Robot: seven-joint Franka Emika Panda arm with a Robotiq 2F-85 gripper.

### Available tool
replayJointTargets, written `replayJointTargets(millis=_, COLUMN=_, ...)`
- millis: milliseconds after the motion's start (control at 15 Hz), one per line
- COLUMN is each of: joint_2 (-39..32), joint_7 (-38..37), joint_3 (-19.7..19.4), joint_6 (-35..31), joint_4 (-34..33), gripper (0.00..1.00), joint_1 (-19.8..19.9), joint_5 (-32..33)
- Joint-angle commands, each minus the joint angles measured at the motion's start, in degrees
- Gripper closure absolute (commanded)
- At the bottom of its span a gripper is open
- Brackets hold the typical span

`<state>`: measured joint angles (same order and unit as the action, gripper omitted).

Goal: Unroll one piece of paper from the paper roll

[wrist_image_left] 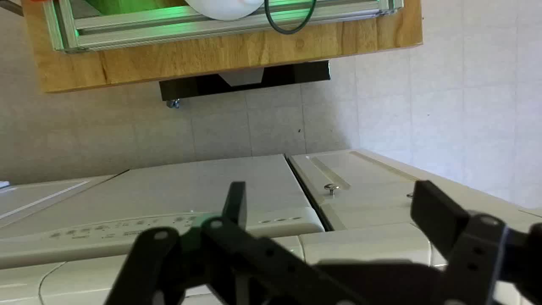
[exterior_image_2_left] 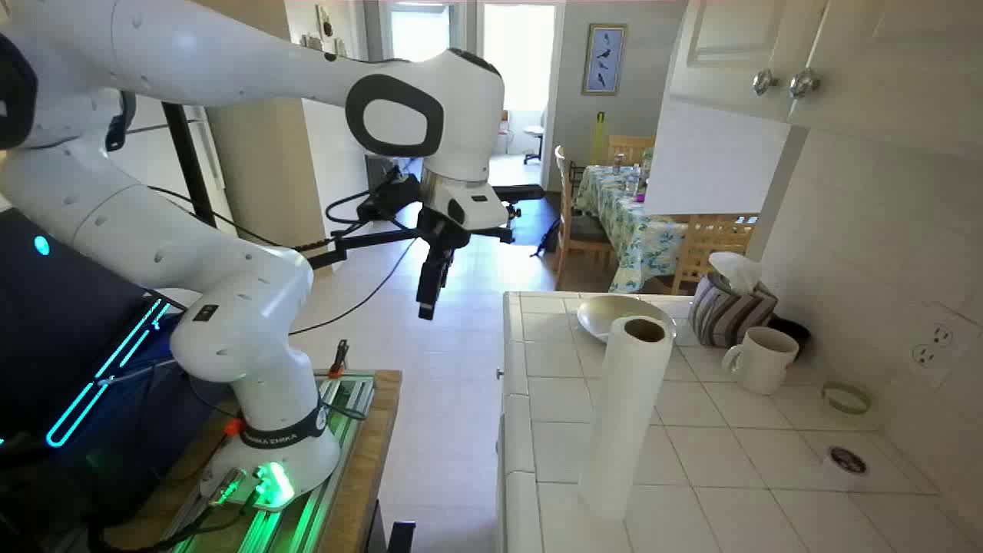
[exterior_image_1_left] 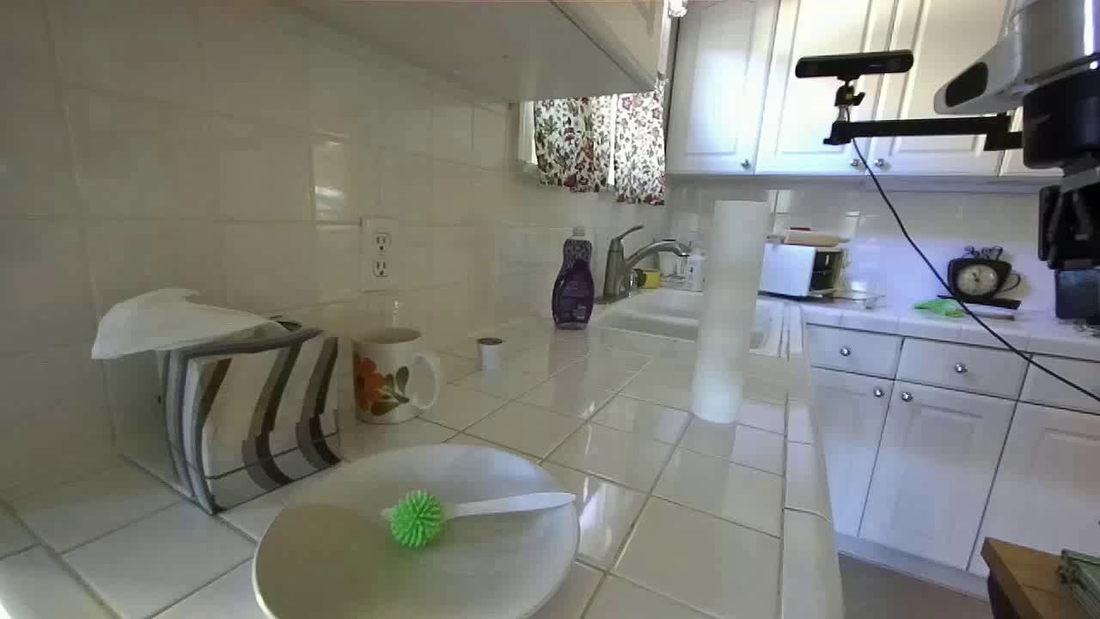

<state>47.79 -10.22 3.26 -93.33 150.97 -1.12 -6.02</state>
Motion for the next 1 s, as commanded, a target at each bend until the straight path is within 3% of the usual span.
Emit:
replayJointTargets(millis=0, joint_2=-0.01, joint_7=0.34, joint_3=0.42, joint_6=0.13, joint_4=-0.09, gripper=0.0, joint_1=0.56, joint_5=-0.25)
replayJointTargets(millis=667, joint_2=-0.01, joint_7=0.34, joint_3=0.42, joint_6=0.12, joint_4=-0.09, gripper=0.0, joint_1=0.57, joint_5=-0.25)
replayJointTargets(millis=933, joint_2=-4.23, joint_7=-0.07, joint_3=1.2, joint_6=-0.81, joint_4=-8.37, gripper=0.0, joint_1=2.05, joint_5=3.58)
